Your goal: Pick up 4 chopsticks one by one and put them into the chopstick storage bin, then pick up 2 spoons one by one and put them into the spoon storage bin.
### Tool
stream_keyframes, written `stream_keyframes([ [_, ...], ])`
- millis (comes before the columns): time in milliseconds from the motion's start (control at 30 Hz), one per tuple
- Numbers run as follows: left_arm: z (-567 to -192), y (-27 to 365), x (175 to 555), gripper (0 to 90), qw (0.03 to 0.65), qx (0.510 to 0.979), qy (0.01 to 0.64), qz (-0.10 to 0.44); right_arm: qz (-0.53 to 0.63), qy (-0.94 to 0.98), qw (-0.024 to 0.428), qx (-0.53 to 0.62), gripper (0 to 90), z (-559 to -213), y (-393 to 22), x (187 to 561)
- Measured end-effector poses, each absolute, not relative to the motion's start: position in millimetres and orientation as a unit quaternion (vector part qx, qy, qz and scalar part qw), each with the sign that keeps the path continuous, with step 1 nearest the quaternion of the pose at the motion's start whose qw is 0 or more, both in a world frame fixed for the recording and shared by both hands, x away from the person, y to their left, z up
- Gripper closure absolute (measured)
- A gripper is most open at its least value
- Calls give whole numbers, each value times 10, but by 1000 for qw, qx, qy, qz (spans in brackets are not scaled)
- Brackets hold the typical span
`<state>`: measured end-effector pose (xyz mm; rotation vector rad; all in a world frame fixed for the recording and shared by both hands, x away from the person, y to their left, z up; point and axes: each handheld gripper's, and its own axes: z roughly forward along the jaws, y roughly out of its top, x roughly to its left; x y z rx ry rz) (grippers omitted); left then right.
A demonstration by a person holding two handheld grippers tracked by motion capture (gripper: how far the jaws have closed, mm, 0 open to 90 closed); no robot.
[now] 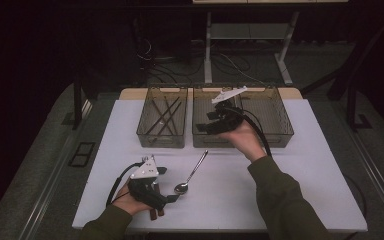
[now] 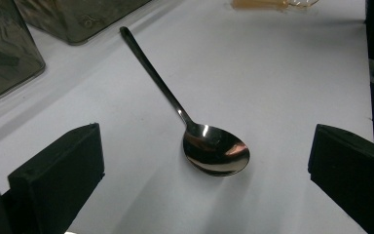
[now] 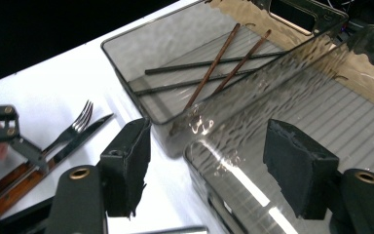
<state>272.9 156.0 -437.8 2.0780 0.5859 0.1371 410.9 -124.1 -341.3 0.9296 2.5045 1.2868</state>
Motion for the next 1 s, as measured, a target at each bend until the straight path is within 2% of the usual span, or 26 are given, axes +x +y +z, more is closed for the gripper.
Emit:
stream_keyframes([
  [400,-4381,1565,2729,0,467,849,241,58,439,838,85,312,328,-3474,-1588,3850],
  [1000,-4386,1595,2746,0,461,851,243,61,435,828,89,341,328,-3739,-2188,3575],
])
